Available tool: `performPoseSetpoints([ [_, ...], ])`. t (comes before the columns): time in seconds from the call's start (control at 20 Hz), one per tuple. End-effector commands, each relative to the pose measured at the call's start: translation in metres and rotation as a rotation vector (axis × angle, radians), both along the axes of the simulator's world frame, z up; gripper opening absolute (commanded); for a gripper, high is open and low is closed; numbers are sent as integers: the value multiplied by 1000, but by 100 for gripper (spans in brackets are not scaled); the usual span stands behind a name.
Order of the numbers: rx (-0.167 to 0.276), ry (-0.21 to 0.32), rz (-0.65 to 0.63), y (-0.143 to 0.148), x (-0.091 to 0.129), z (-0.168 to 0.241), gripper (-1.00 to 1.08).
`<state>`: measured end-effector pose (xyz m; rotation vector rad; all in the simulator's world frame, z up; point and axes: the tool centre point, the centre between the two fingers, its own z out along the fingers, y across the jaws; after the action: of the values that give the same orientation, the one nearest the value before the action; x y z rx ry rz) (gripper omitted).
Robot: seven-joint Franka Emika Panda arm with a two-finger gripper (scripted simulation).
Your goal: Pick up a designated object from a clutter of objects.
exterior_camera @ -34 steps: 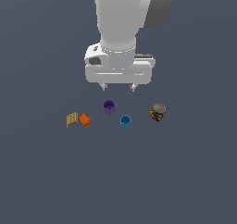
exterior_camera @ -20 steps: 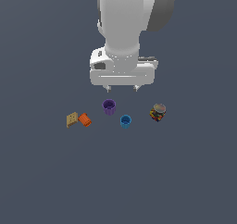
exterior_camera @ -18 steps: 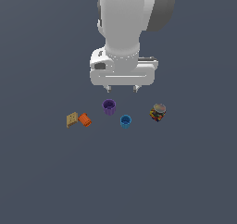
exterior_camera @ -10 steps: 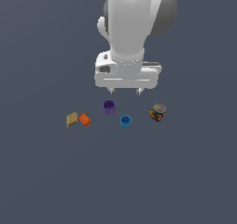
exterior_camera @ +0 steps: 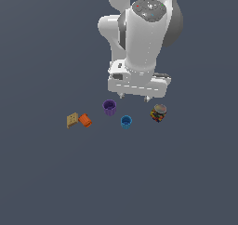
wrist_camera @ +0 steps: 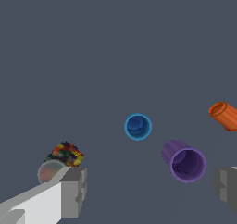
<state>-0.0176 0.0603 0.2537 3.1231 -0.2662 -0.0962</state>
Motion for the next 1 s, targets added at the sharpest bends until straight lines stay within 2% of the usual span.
performPoseSetpoints([
  [0.0, -7, -4, -37, 11, -2, -10, 100],
  [0.95, -34, -41, -311, 96, -30, -85, 100],
])
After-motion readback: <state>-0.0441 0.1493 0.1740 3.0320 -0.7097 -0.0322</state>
